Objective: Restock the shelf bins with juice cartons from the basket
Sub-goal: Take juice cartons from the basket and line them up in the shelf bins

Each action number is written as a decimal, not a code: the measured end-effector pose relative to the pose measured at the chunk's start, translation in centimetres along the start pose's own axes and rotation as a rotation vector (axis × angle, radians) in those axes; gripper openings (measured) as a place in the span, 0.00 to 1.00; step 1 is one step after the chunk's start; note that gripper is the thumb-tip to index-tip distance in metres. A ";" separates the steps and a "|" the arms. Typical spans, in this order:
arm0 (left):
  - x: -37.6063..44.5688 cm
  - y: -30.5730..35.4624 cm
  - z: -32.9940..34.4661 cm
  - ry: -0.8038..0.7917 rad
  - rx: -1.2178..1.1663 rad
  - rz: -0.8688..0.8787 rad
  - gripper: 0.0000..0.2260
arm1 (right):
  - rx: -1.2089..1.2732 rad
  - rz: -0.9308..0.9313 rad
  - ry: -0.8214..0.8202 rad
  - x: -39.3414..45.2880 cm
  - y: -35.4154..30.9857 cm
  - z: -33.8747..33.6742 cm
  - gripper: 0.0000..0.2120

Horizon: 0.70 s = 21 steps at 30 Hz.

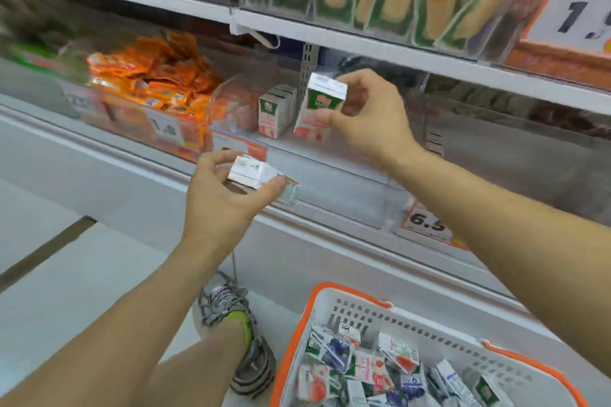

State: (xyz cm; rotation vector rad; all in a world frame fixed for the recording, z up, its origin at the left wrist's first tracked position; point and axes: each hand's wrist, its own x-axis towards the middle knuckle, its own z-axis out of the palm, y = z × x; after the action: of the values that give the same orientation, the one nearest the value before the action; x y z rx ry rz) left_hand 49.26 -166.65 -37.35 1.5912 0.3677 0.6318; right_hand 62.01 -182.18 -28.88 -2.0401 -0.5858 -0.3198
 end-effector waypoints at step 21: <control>1.6 -2.9 -1.2 -0.195 0.163 0.113 0.20 | -0.391 0.082 -0.122 10.0 2.9 11.4 0.14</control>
State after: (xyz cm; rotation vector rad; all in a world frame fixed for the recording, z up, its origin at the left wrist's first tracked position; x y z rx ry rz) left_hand 50.19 -164.43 -39.86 1.8226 0.1882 0.5369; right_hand 71.90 -170.91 -32.37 -2.4674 -0.5435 -0.2781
